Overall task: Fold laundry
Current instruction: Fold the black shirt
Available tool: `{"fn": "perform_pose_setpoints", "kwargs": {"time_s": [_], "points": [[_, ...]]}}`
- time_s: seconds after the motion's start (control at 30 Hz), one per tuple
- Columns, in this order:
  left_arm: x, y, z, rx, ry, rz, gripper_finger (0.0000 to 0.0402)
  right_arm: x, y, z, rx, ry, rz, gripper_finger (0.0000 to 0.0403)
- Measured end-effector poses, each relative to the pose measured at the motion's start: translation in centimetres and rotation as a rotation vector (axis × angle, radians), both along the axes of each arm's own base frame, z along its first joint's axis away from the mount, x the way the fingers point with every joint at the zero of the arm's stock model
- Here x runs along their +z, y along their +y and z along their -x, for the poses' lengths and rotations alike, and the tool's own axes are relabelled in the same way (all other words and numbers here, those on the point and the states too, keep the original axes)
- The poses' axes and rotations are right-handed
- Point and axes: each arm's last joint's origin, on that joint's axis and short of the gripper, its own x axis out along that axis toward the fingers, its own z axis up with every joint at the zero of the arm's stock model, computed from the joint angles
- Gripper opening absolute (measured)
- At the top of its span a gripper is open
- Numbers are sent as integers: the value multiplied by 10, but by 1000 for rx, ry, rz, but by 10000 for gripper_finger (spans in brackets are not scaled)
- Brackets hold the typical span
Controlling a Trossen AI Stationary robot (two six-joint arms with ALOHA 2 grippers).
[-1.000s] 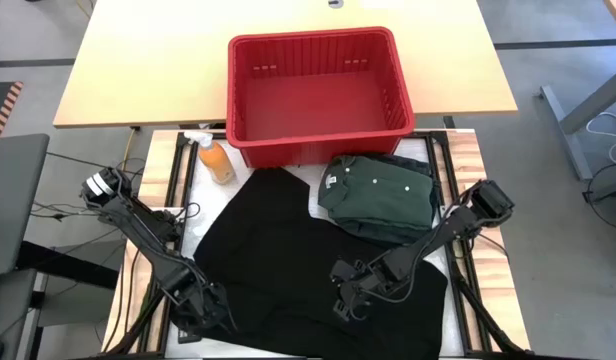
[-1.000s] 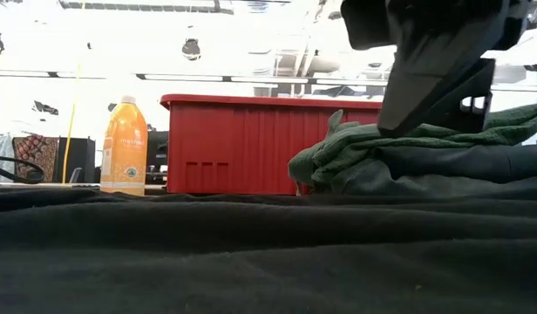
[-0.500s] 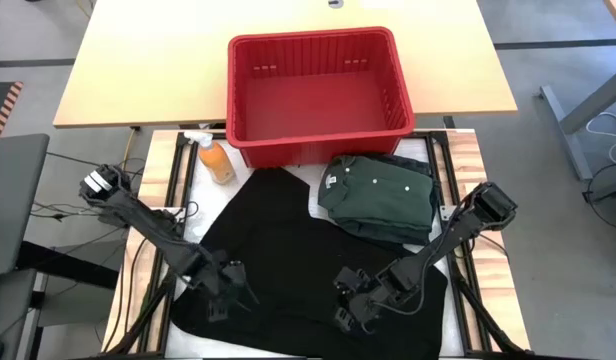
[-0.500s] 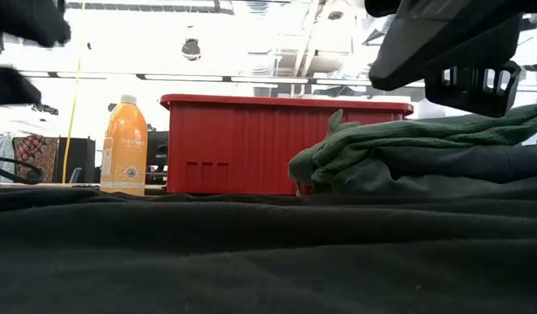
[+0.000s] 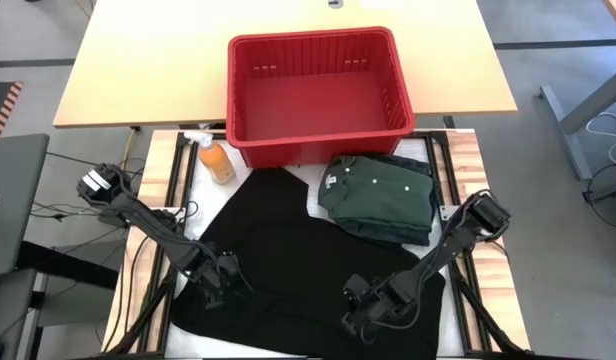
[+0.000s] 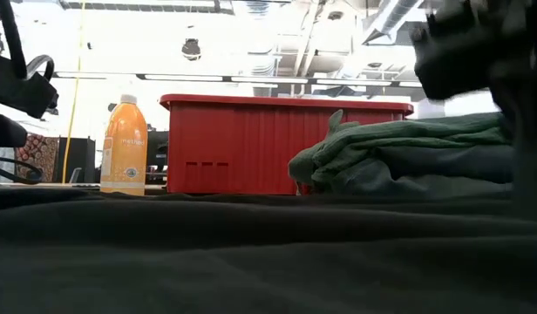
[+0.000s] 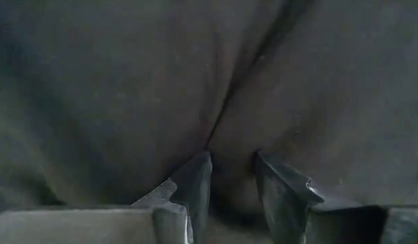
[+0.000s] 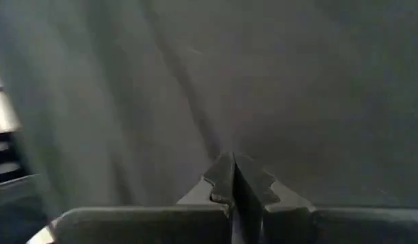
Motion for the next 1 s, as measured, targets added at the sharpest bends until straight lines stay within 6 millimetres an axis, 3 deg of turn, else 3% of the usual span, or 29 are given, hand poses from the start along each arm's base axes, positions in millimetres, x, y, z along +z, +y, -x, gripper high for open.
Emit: {"fn": "perform_pose_setpoints", "kwargs": {"time_s": [0.2, 0.37, 0.57, 0.7, 0.87, 1.0], "points": [[-3, 15, 16, 49, 56, -48, 109, -3, -1, 5, -21, 50, 12, 27], [2, 20, 18, 63, 9, -2, 109, 35, -11, 15, -9, -10, 25, 27], [34, 29, 20, 87, -130, 71, 109, 71, -29, 60, -144, 97, 112, 28], [56, 42, 25, 149, -296, 52, 110, 77, -46, 85, -263, 241, 217, 31], [70, 65, 22, 232, -496, -136, 128, 85, -67, 90, -320, 333, 267, 61], [65, 94, 11, 294, -480, -228, 158, 84, -85, 84, -299, 414, 229, 103]]}}
